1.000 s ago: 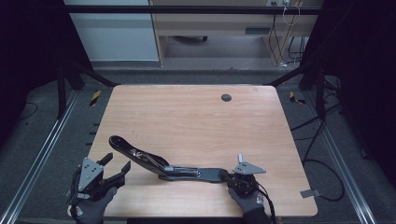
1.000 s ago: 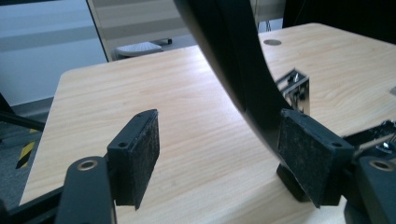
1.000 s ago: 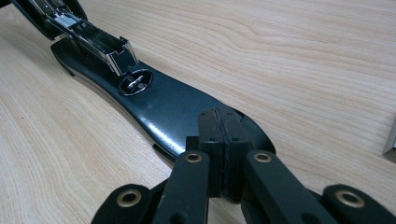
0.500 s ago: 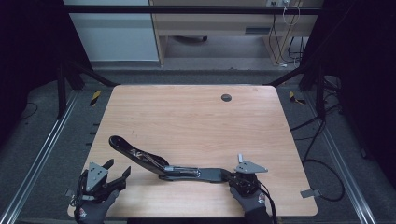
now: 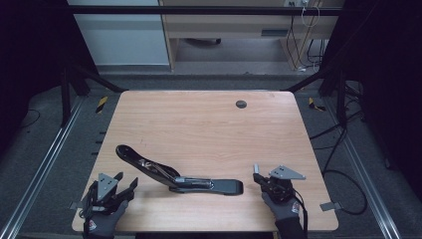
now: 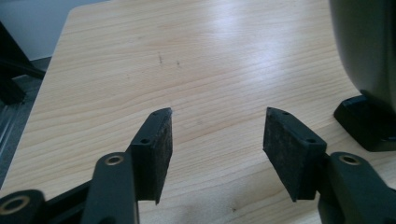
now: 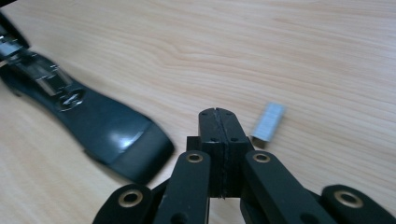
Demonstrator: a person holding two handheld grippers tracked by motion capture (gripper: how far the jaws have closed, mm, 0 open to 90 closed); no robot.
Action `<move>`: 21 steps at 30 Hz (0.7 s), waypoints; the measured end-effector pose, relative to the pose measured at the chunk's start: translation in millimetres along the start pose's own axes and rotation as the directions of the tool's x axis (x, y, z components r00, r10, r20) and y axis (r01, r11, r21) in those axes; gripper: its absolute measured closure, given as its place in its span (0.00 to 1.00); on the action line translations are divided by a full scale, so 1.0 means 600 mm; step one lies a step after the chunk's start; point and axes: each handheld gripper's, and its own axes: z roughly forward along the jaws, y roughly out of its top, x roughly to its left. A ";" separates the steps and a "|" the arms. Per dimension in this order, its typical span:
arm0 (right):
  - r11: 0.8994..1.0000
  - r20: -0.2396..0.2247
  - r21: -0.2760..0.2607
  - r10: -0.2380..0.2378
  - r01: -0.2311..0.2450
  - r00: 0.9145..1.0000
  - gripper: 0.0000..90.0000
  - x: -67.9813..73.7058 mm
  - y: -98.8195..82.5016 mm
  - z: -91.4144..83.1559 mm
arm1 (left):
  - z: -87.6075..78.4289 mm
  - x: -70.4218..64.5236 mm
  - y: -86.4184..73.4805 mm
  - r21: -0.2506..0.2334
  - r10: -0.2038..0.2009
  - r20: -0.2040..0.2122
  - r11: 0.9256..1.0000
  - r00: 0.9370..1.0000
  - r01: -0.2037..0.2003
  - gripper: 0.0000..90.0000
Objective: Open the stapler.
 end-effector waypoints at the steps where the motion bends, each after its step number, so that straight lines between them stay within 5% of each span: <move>1: 1.000 0.009 -0.002 0.007 -0.007 1.000 1.00 -0.006 0.000 -0.002 | 0.000 0.001 0.000 0.000 -0.004 -0.003 1.000 1.000 0.004 0.48; 7: 0.999 0.044 0.017 0.031 -0.032 0.999 1.00 -0.027 0.001 0.000 | 0.003 0.005 -0.003 -0.007 -0.016 -0.001 1.000 1.000 0.016 0.50; 21: 0.998 0.048 0.067 0.017 -0.020 0.999 1.00 -0.017 0.013 0.041 | 0.008 0.005 -0.007 0.015 0.001 -0.014 1.000 1.000 -0.001 0.49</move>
